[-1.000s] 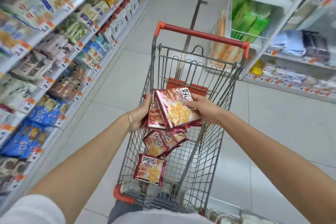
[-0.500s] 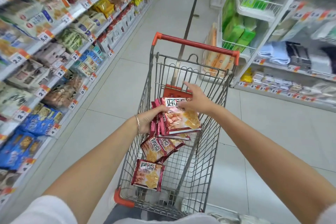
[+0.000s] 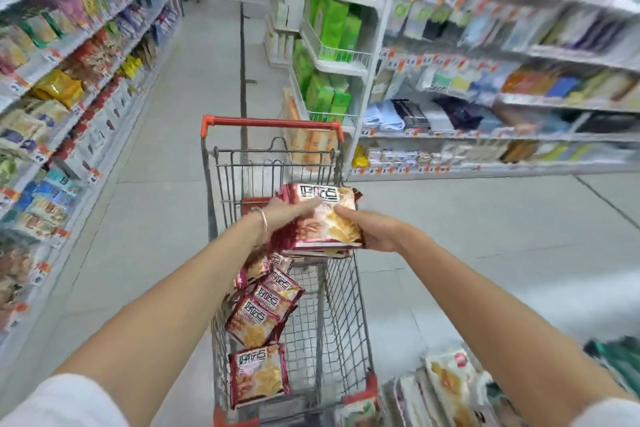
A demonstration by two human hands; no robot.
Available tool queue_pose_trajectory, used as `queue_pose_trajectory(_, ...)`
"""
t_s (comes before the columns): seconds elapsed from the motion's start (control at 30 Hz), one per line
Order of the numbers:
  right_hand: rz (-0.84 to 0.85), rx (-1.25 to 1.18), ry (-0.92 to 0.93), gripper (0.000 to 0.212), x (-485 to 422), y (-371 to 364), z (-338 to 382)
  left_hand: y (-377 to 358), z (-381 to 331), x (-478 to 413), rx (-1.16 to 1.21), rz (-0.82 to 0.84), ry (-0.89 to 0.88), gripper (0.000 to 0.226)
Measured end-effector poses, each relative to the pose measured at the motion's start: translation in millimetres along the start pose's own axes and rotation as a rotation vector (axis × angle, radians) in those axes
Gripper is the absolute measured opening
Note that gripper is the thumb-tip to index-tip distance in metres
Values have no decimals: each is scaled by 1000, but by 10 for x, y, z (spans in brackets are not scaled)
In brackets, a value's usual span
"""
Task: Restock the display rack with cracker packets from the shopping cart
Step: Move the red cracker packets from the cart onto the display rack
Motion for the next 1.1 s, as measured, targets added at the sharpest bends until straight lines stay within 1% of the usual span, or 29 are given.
queue_pose_trajectory(0.07, -72, -24, 24, 56, 324, 20, -15, -112, -54, 121, -68, -7, -53, 139)
queue_pose_trajectory(0.1, -117, -35, 31, 65, 496, 30, -30, -192, -83, 221, -81, 20, -63, 142)
queue_pose_trajectory(0.13, -157, -50, 27, 76, 670, 35, -59, -300, -120, 347, -85, 68, -81, 138)
queue_pose_trajectory(0.17, -189, -65, 20, 82, 852, 32, -94, -429, -180, 552, -88, 118, -103, 122)
queue_pose_trajectory(0.2, -223, -84, 21, 80, 1046, 18, -122, -561, -257, 798, -92, 157, -122, 105)
queue_pose_trajectory(0.23, -254, -106, 23, 71, 1241, 10, -156, -688, -311, 988, -102, 197, -140, 95)
queue_pose_trajectory(0.27, -292, -132, 31, 60, 1445, 6, -200, -786, -356, 1069, -128, 221, -163, 97)
queue_pose_trajectory(0.3, -338, -155, 39, 53, 1687, -2, -241, -905, -400, 1170, -170, 239, -195, 109)
queue_pose_trajectory(0.33, -395, -175, 45, 50, 1946, 5, -287, -1036, -442, 1261, -207, 266, -225, 119)
queue_pose_trajectory(0.37, -456, -189, 50, 49, 2221, 16, -340, -1197, -485, 1294, -222, 310, -256, 116)
queue_pose_trajectory(0.47, -628, -225, 61, 49, 3129, 48, -501, -1806, -654, 1932, -294, 491, -341, 77)
queue_pose_trajectory(0.5, -692, -233, 61, 50, 3435, 72, -556, -2006, -714, 2180, -311, 543, -359, 70)
queue_pose_trajectory(0.53, -756, -231, 55, 50, 3757, 74, -606, -2215, -757, 2403, -338, 596, -373, 69)
queue_pose_trajectory(0.57, -813, -219, 46, 48, 4087, 68, -667, -2438, -782, 2627, -361, 669, -385, 75)
queue_pose_trajectory(0.6, -875, -201, 33, 48, 4417, 61, -725, -2667, -803, 2783, -391, 716, -404, 89)
queue_pose_trajectory(0.63, -945, -185, 21, 50, 4747, 44, -779, -2897, -816, 2962, -413, 762, -435, 103)
queue_pose_trajectory(0.67, -1014, -174, -1, 55, 5061, 52, -858, -3139, -826, 3104, -431, 783, -471, 113)
queue_pose_trajectory(0.73, -1117, -173, -43, 74, 5629, 80, -1060, -3610, -801, 3461, -464, 847, -530, 121)
queue_pose_trajectory(0.8, -1230, -215, -71, 99, 6181, 151, -1359, -4083, -741, 3838, -514, 899, -570, 126)
queue_pose_trajectory(0.83, -1299, -227, -84, 104, 6458, 142, -1485, -4321, -711, 4000, -530, 929, -587, 128)
queue_pose_trajectory(0.87, -1368, -245, -98, 101, 6731, 82, -1560, -4576, -665, 4150, -541, 960, -605, 130)
queue_pose_trajectory(0.93, -1451, -296, -84, 77, 7224, -23, -1709, -5065, -568, 4452, -569, 1004, -660, 129)
queue_pose_trajectory(0.97, -1483, -325, -71, 69, 7454, -30, -1822, -5295, -511, 4634, -575, 1032, -681, 124)
queue_pose_trajectory(1.0, -1516, -343, -70, 70, 7679, -15, -1948, -5484, -444, 4874, -570, 1076, -699, 111)
queue_pose_trajectory(1.07, -1612, -362, -91, 92, 8119, 52, -2242, -5842, -294, 5372, -554, 1182, -721, 59)
queue_pose_trajectory(1.1, -1664, -370, -106, 100, 8342, 111, -2413, -6031, -225, 5576, -546, 1217, -733, 41)
Point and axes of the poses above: each hand's wrist, its own x-axis away from the middle knuckle, its own y-axis out of the back of the hand, z = x × y, the point moved 4 cm from there along -x, towards the middle knuckle, and after that the axes turned 9 degrees about x, right-handed, at the moved point
